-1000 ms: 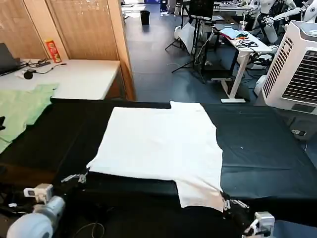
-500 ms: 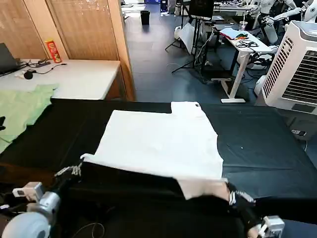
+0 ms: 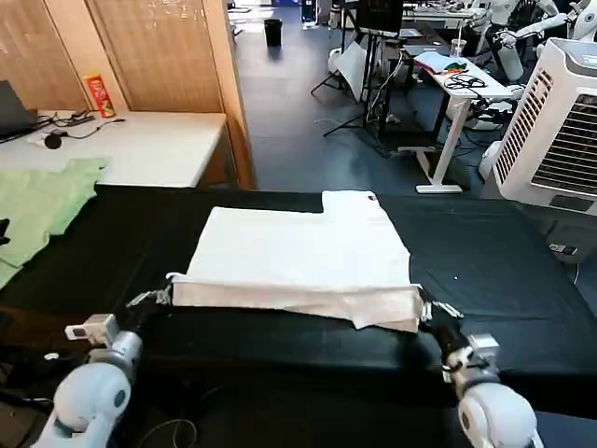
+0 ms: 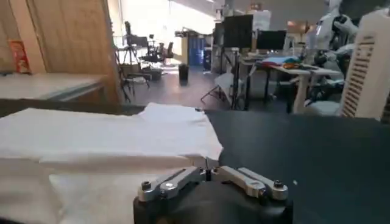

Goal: Fold and organize the clothes.

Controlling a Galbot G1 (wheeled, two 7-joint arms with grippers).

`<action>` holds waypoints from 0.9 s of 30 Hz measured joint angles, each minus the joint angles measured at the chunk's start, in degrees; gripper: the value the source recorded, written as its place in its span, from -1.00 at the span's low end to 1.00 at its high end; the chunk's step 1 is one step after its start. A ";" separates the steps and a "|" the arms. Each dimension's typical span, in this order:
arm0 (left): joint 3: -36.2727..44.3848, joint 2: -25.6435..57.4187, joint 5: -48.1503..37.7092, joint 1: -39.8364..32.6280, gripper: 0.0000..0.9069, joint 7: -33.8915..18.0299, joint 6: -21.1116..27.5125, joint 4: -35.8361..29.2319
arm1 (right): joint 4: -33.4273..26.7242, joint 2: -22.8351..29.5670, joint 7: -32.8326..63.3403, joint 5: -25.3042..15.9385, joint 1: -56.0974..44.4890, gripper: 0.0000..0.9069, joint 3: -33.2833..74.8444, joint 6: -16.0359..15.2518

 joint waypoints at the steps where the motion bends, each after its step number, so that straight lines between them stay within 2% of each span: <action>1: 0.30 0.08 0.28 -0.60 -1.00 0.14 -0.07 0.66 | -0.60 0.06 -0.29 0.10 0.42 -1.00 -0.23 0.10; 4: 1.19 0.48 0.99 -2.25 -1.00 0.44 -0.30 2.56 | -1.10 -0.02 -0.82 2.09 0.83 -1.00 -0.48 -0.65; 5: 1.36 0.60 1.08 -2.69 0.48 0.49 -0.36 3.10 | -1.08 -0.21 -0.97 2.84 0.76 0.94 -0.43 -0.94; 6: 1.56 0.74 1.14 -3.14 0.94 0.54 -0.39 3.70 | -0.83 -0.41 -0.97 3.86 0.60 0.94 -0.34 -0.92; 8: 1.83 0.88 1.17 -3.83 0.94 0.54 -0.40 4.48 | 0.21 -0.89 -0.93 5.78 0.13 0.94 0.10 -2.02; 11: 1.91 0.89 1.24 -4.02 0.94 0.62 -0.52 4.72 | 2.87 -1.97 -0.51 6.24 -1.27 0.94 0.87 -5.22; 15: 1.66 0.95 1.25 -3.21 0.94 0.76 -0.62 4.18 | 7.58 -3.77 -0.08 6.50 -4.44 0.94 1.62 -6.51; 21: 0.91 1.63 1.36 -0.77 0.94 1.07 -0.52 2.22 | 12.68 -4.88 0.93 4.16 -10.34 0.94 3.58 -11.22; 27: 0.11 2.49 -3.54 1.93 0.94 1.52 1.24 0.60 | 13.84 -4.72 0.12 4.04 -12.86 0.94 3.77 -12.07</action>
